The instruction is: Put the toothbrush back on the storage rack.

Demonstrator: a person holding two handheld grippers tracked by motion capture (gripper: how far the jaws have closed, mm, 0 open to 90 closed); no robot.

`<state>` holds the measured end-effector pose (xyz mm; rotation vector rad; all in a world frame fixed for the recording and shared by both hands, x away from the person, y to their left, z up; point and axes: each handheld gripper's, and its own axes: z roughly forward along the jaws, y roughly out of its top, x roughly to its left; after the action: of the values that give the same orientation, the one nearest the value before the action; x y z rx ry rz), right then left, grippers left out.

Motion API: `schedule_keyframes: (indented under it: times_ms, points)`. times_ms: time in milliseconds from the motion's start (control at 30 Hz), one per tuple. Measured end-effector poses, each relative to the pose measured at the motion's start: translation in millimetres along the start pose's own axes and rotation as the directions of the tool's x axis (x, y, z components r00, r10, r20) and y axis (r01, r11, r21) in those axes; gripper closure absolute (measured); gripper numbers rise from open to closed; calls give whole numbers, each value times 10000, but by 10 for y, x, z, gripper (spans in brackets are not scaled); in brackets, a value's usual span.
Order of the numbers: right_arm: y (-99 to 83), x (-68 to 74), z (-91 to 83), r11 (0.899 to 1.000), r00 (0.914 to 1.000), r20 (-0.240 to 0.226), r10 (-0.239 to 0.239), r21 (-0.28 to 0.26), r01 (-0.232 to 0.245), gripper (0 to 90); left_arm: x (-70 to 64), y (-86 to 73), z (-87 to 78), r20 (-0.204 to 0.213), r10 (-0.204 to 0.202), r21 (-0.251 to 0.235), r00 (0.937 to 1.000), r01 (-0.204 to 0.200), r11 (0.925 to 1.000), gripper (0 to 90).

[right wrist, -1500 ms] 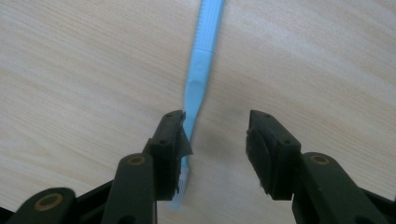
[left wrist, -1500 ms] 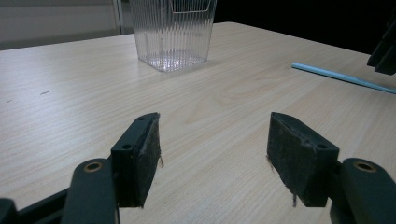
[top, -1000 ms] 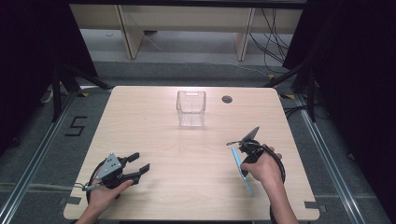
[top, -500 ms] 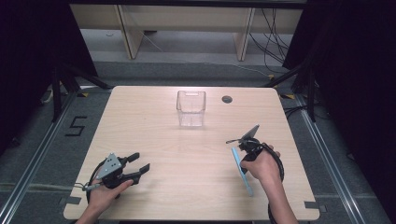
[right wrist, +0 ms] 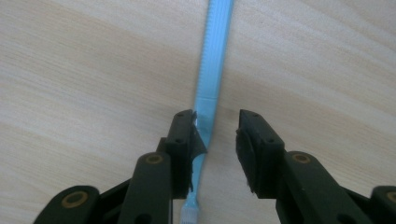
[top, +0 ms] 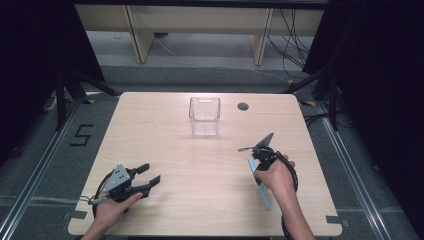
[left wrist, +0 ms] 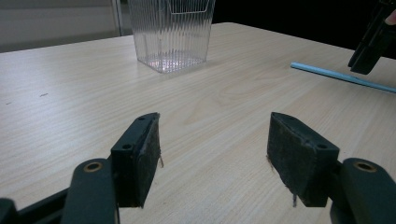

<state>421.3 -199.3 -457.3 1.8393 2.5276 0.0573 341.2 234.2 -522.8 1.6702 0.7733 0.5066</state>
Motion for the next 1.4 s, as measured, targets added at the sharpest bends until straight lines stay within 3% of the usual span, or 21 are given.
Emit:
schedule_keyframes:
  times_ms: [33, 200, 267, 867, 967, 1067, 1100, 1200, 1267, 1300, 1367, 1400]
  points:
    - [15, -4, 3, 9997, 10000, -6, 8, 231, -7, 674, 0, 0, 0, -1, -11, 0, 10000, 11, 10000, 340]
    - [36, 19, 64, 9997, 9999, 85, 116, 219, -118, 672, -1, 0, 0, 0, 10, 2, 10000, -10, 10000, 338]
    - [47, 24, 82, 9989, 9999, -3, 137, 454, -137, 671, -2, 0, 0, -7, 23, -5, 10000, -23, 10000, 338]
    - [44, 91, 174, 9992, 9996, 288, 56, 392, -67, 771, -5, 1, 5, 8, 38, 2, 10000, -38, 10000, 338]
    - [51, 84, 156, 9984, 9994, 260, -217, 537, 203, 789, -7, 1, 2, 17, 59, 6, 10000, -59, 10000, 338]
    - [40, 95, 163, 9986, 9984, 307, -480, 247, 473, 792, -7, 1, 1, 30, 48, -2, 10000, -48, 10000, 336]
    - [27, 85, 167, 9965, 9965, 159, -819, 153, 817, 792, -7, 1, 2, 56, 74, 4, 10000, -74, 10000, 334]
    - [11, 78, 164, 9936, 9937, 66, -1115, 169, 1114, 792, -10, 2, 7, 116, 202, 7, 9997, -202, 9998, 331]
    - [-11, 66, 152, 9832, 9832, -45, -1825, -6, 1825, 792, -19, 10, 8, 148, 320, 73, 9994, -321, 9995, 331]
    - [-29, 72, 134, 9697, 9696, -136, -2444, -22, 2444, 792, -22, 17, 16, 241, 367, -38, 9990, -366, 9993, 331]
    - [-44, 83, 129, 9649, 9648, -184, -2625, -156, 2622, 792, -37, 48, 0, 293, 500, 18, 9983, -501, 9987, 332]
    - [-67, 103, 121, 9482, 9479, -270, -3174, -212, 3169, 792, -39, 55, 6, 401, 537, -105, 9977, -533, 9985, 332]
